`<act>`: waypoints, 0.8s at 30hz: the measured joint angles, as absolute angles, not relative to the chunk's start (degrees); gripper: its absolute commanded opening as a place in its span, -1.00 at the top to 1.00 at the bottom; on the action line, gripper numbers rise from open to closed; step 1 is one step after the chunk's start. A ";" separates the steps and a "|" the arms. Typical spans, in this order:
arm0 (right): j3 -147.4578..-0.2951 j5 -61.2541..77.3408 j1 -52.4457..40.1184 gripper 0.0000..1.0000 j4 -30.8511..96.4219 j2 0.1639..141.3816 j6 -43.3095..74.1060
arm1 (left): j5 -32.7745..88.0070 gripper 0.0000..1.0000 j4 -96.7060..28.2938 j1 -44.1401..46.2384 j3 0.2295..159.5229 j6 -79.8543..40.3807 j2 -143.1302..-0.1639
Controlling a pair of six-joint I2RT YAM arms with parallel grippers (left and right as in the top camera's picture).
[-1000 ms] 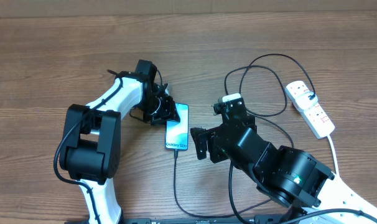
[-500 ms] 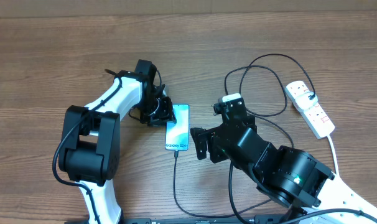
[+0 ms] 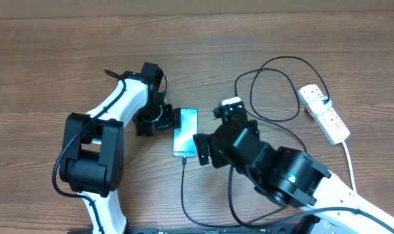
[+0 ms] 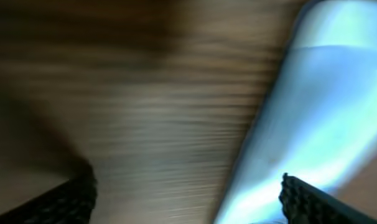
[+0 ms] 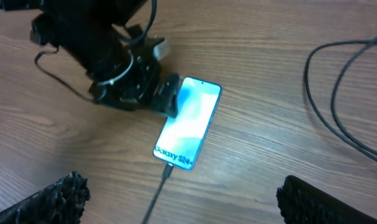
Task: Plug charger to phone and switch on socket
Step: 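Release the phone and move the right gripper to the power strip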
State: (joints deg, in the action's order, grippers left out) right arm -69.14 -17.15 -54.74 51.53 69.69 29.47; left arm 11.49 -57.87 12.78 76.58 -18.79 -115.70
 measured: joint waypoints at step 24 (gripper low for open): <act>-67.00 -13.65 -6.74 0.92 60.47 81.93 38.04 | -16.86 -0.99 -70.76 24.05 73.80 -30.57 -54.30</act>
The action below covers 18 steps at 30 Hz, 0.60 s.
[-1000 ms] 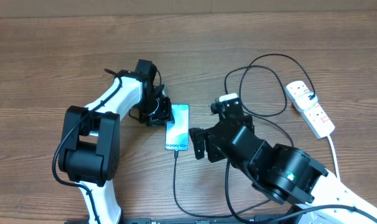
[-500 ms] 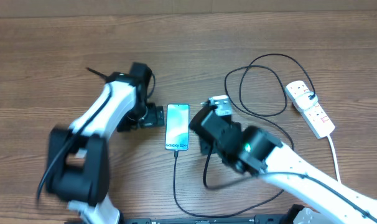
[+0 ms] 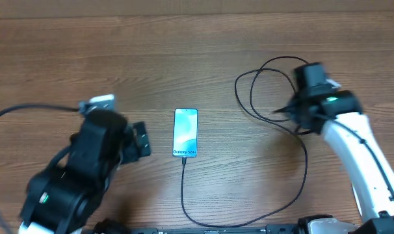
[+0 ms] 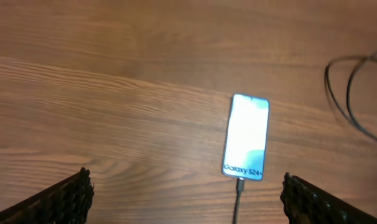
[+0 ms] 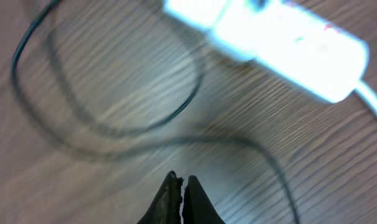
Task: Plug charger to phone and switch on socket
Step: 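Release the phone and move the right gripper to the power strip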
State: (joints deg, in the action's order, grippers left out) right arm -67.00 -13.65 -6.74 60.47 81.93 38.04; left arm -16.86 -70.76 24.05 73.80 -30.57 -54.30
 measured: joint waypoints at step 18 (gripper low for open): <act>-66.96 -3.20 21.04 0.92 49.76 86.87 28.16 | -18.28 -0.99 -73.28 23.51 73.65 -31.68 -50.26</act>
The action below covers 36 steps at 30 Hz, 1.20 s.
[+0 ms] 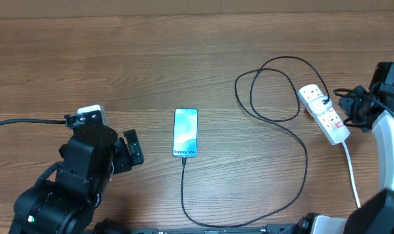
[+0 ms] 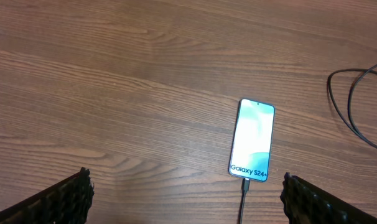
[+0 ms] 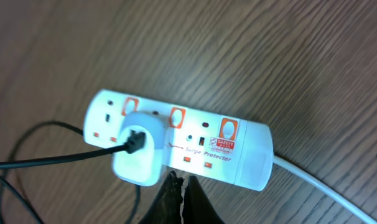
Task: Plug charger to phone and switch on socket
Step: 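Release the phone and move the right gripper to the power strip, then press the orange switch on the power strip with the right gripper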
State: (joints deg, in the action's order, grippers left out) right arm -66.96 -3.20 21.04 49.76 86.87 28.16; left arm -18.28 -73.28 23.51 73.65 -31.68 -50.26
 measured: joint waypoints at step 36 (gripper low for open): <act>-84.97 5.82 24.71 0.92 63.00 111.11 18.00 | -18.70 -0.99 -73.78 9.32 73.54 -31.88 -23.11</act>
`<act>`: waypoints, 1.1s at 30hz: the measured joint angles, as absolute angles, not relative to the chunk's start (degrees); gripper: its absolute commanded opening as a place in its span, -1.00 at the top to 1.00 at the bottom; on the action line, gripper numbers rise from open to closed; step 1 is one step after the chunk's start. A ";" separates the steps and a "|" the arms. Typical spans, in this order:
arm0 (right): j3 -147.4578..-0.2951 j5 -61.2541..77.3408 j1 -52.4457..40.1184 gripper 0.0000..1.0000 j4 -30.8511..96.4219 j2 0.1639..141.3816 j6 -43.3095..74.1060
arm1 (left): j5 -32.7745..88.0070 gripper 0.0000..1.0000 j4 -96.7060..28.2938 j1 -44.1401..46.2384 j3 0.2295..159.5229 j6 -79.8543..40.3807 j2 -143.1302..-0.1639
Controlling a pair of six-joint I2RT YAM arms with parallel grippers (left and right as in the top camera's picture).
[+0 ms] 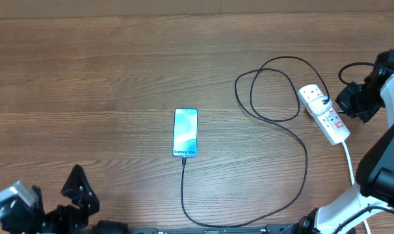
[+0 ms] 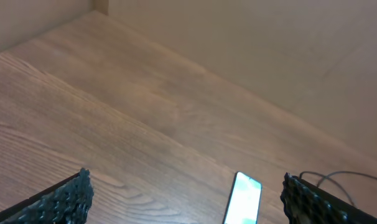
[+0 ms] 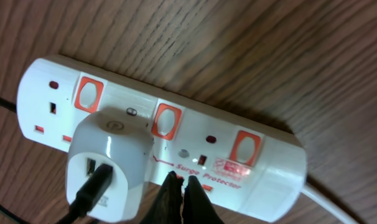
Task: Plug charger to phone and switch on socket
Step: 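Press the orange switch on the power strip with the right gripper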
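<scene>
The phone (image 1: 185,132) lies lit, face up, at mid-table with the black charger cable (image 1: 183,185) plugged into its near end; it also shows in the left wrist view as the phone (image 2: 243,199). The white power strip (image 3: 176,134) carries the white charger plug (image 3: 107,165) and orange rocker switches. My right gripper (image 3: 182,182) is shut, its tips against the strip's near edge by the middle switch (image 3: 166,121). My left gripper (image 2: 185,202) is open and empty, far back from the phone at the table's near left corner.
The cable (image 1: 275,91) loops on the wood between phone and power strip (image 1: 324,114). A white mains lead (image 1: 348,166) runs from the strip toward the near edge. A cardboard wall (image 2: 269,56) stands behind the table.
My left arm has withdrawn from beside the phone to the near left corner. My right gripper, still shut, has come down onto the strip, its tips now touching by the middle switch.
At first both grippers were at the phone, open, with the cable in its port. Then the left had backed off and the right, shut, was near the cable loops. Then the right hovered over the strip, and now it touches it.
</scene>
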State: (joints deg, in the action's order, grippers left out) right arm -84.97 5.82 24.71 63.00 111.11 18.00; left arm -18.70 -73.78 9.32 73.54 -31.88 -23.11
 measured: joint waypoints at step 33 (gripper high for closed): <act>-86.67 5.28 22.81 0.92 58.54 118.15 17.78 | -18.70 -0.99 -89.01 9.32 73.47 -32.69 -19.44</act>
State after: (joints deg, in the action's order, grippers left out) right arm -86.67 5.28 22.81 58.54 118.15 17.78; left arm -18.70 -89.01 9.32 73.47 -32.69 -19.44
